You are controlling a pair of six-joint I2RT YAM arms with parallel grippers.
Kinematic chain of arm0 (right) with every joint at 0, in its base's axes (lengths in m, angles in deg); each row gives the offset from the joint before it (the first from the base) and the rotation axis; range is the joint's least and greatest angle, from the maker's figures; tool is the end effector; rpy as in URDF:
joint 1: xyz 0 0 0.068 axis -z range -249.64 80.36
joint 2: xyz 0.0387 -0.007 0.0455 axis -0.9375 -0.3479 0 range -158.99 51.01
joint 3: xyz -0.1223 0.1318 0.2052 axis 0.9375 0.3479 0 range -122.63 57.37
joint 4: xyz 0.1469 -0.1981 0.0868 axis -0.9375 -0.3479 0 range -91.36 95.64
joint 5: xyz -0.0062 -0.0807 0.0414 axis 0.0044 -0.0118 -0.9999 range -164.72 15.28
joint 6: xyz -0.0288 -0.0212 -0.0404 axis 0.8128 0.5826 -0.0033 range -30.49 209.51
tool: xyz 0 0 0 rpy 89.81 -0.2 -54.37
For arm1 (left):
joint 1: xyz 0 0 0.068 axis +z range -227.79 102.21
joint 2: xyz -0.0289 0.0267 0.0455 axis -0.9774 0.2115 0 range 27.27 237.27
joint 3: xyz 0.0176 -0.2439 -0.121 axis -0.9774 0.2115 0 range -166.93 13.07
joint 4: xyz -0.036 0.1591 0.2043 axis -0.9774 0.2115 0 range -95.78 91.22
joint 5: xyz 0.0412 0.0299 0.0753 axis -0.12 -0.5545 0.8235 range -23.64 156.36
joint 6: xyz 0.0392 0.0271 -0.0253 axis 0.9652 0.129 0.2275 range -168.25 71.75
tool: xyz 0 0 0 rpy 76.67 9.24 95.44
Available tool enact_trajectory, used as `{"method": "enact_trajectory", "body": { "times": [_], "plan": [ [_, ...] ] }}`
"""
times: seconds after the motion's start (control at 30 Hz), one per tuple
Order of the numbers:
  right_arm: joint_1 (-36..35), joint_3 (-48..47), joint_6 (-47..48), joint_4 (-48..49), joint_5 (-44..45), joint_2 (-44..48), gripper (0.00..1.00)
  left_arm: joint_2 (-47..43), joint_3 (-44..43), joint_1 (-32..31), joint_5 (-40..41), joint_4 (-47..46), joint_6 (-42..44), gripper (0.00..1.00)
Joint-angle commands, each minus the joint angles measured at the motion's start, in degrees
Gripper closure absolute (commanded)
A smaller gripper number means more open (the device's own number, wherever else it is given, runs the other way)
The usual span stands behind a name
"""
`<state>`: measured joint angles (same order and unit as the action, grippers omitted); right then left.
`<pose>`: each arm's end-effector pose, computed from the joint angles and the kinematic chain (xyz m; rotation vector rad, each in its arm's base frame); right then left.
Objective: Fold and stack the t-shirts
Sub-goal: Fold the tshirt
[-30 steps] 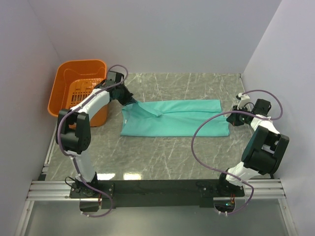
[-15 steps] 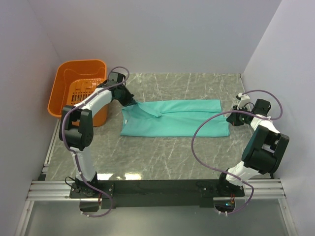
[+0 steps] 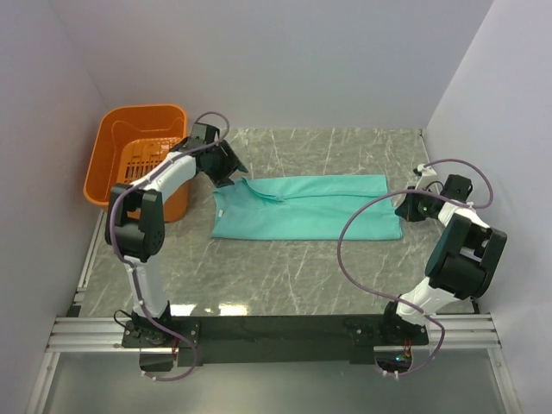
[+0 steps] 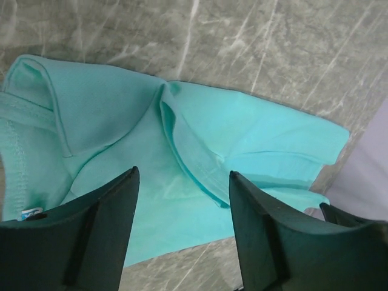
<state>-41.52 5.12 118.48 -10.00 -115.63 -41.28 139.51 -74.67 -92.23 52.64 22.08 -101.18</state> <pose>0.2876 -0.1273 0.1822 -0.2774 2.2602 0.4072 0.4181 -0.1164 0.2249 -0.7625 2.5106 -0.7579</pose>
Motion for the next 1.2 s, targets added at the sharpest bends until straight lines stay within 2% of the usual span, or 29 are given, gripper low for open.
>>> {"method": "enact_trajectory", "body": {
  "times": [0.0,0.17,0.4,0.47,0.5,0.6,0.7,0.8,0.87,1.0,1.17],
  "plan": [
    [-0.3,-2.3,-1.2,2.1,0.1,-0.4,0.99,-7.5,2.2,0.6,-0.9,-5.7,4.9,0.34],
    [-0.3,-3.2,-2.8,3.0,0.8,-1.0,0.99,-19.8,18.1,0.9,-5.5,-13.7,10.7,0.29],
    [-0.9,-5.1,-7.9,5.4,5.2,-1.8,0.96,-35.6,37.3,0.8,-3.0,-16.3,12.3,0.30],
    [-1.0,-5.8,-9.5,5.4,6.2,-2.4,0.87,-38.8,42.5,0.8,-2.0,-16.5,12.1,0.30],
    [-1.0,-6.6,-10.0,5.3,6.8,-2.7,0.77,-41.8,45.9,0.8,-1.6,-16.9,11.7,0.29],
    [-1.0,-7.9,-10.7,4.5,6.9,-2.1,0.65,-46.4,51.2,0.8,-0.6,-17.6,10.8,0.29],
    [-1.0,-7.3,-10.3,5.3,7.9,0.1,0.59,-48.3,53.7,0.7,1.1,-17.3,10.6,0.29],
    [-1.0,-7.0,-8.9,4.9,8.7,1.5,0.58,-49.1,55.0,0.6,1.6,-18.4,10.1,0.30],
    [-0.8,-7.0,-6.9,2.3,8.0,1.9,0.58,-49.1,55.0,0.0,2.6,-18.6,10.1,0.31],
    [-0.7,-7.3,3.8,-7.1,2.2,2.6,0.55,-47.8,54.6,-1.2,4.5,-19.9,10.5,0.33],
    [-0.8,-3.7,5.5,-10.3,-0.6,4.5,0.53,-43.6,52.7,-3.8,6.3,-20.7,11.5,0.37]
  ]
}}
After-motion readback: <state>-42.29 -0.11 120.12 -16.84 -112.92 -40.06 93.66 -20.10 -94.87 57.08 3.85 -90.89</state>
